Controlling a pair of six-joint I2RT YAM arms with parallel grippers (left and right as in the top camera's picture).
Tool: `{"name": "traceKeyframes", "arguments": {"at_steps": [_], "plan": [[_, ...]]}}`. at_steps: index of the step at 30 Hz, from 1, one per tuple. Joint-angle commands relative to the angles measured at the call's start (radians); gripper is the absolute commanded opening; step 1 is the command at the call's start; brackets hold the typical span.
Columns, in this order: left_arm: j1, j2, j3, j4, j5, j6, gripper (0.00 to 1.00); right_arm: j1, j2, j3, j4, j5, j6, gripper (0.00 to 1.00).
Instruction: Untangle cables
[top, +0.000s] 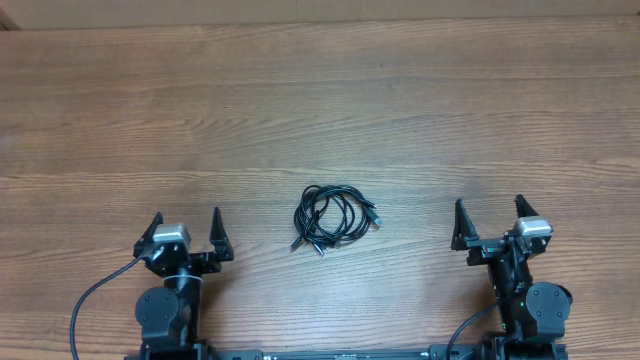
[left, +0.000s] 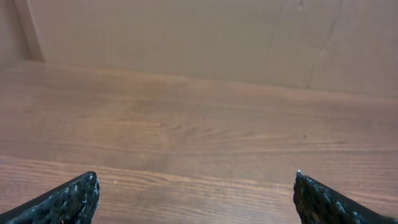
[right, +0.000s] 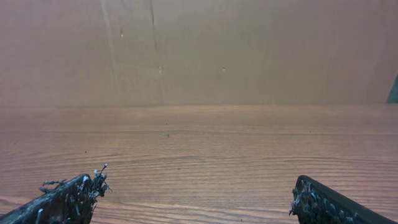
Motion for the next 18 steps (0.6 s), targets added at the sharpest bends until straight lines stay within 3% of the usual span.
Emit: {"name": "traceKeyframes", "arguments": {"at_steps": [1, 11, 18], "plan": [[0.006, 0.017, 0.054, -0.068, 0.024, 0.028, 1.00, 0.001, -0.010, -0.010, 0.004, 0.009, -0.002, 1.00], [0.006, 0.162, 0.150, -0.123, 0.052, 0.039, 1.00, 0.001, -0.010, -0.010, 0.004, 0.009, -0.002, 1.00], [0.006, 0.343, 0.233, -0.131, 0.196, 0.079, 1.00, 0.001, -0.010, -0.010, 0.004, 0.009, -0.002, 1.00]]}}
